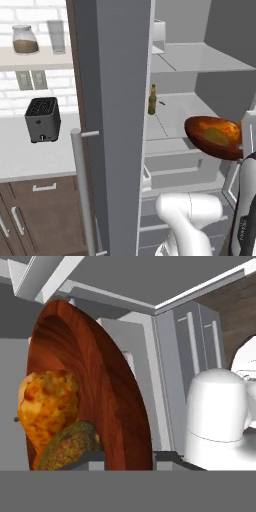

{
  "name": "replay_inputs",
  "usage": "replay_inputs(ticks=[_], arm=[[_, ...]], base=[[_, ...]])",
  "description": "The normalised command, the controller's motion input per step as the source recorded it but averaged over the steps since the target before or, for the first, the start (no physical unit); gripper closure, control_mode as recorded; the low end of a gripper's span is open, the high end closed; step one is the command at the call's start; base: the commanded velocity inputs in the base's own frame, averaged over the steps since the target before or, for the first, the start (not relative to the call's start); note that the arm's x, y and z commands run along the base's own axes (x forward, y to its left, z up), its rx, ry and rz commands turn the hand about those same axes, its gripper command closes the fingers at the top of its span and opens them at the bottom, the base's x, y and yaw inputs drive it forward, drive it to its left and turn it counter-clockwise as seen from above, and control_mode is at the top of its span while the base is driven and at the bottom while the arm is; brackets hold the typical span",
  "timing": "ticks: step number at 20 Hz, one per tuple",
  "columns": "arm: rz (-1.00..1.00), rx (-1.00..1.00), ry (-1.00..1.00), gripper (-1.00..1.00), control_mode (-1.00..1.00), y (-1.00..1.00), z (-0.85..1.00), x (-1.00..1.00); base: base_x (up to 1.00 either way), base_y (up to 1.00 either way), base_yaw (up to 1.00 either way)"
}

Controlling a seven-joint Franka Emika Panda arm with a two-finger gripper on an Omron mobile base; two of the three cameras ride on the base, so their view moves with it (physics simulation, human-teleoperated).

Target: Pick the chicken drumstick and avocado from their plates and place them in the bowl. Then put the bowl in the fridge.

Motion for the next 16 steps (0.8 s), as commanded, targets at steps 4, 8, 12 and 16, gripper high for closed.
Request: replay_inputs(ticks=[4,8,12,16], arm=[[-0.03,-0.09,0.0,1.0,-1.0,-0.15,-0.13,0.89],[-0.01,-0.09,0.0,1.0,-1.0,-0.53,-0.31,0.96],[0.0,-0.11,0.0,1.0,-1.0,-0.38,-0.32,1.0],[0.01,0.0,0.0,1.0,-1.0,-0.34,-0.19,0.98]], base=[[0.0,0.0,0.0],[0.0,0.0,0.0],[0.0,0.0,0.0],[0.0,0.0,0.0]])
